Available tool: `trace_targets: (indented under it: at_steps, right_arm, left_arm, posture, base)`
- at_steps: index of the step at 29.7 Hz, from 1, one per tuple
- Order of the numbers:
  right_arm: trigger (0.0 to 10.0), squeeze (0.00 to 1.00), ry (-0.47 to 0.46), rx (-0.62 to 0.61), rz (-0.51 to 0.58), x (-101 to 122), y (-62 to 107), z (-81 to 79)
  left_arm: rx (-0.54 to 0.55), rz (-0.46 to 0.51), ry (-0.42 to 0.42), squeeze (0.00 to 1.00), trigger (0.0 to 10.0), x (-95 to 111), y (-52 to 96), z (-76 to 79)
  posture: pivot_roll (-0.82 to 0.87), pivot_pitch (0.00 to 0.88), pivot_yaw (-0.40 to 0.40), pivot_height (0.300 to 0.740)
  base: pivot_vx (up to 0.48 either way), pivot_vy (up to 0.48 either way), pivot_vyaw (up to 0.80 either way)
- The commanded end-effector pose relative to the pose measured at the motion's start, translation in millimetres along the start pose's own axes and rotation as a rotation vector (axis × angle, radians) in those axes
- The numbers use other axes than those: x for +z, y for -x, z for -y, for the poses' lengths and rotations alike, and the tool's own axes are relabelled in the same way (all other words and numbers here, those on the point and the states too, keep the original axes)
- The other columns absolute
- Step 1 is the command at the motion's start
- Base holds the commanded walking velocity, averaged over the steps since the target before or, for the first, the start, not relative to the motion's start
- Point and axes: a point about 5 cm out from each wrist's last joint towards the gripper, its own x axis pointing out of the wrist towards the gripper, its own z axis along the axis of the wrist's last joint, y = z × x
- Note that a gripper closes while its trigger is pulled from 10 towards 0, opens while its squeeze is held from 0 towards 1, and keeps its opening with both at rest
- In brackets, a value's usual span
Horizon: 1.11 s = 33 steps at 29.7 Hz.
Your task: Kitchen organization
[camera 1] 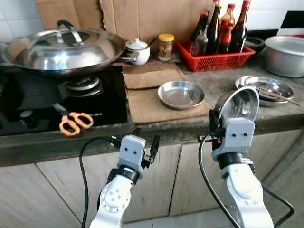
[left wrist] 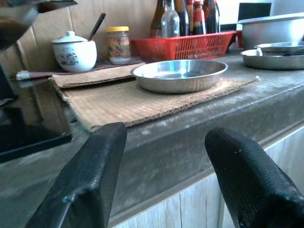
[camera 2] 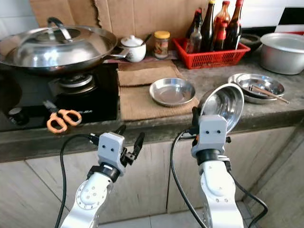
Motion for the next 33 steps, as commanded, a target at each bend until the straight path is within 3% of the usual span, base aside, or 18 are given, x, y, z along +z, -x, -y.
trace_targets:
  at_steps: [1,17,33]
  right_arm:
    - [10.0,0.0,0.003,0.002,-0.016,-1.9,-0.2,-0.4]
    - [10.0,0.0,-0.021,-0.018,-0.06,-8.3,1.8,1.8]
    - [10.0,0.0,-0.002,-0.025,-0.078,-10.8,1.2,2.2]
  left_arm:
    - [-0.004,0.003,-0.005,0.0,10.0,2.4,-0.2,0.2]
    - [-0.011,-0.007,-0.005,0.0,10.0,-0.4,1.2,1.3]
    - [-0.014,-0.012,-0.004,0.0,10.0,-3.1,0.4,0.7]
  posture:
    - [0.09,0.0,-0.027,0.74]
    - [0.09,0.0,-0.026,0.74]
    - [0.09,0.0,-0.023,0.74]
  base:
    - [-0.307,0.0,0.0]
    - [-0.306,0.0,0.0]
    - [-0.284,0.0,-0.8]
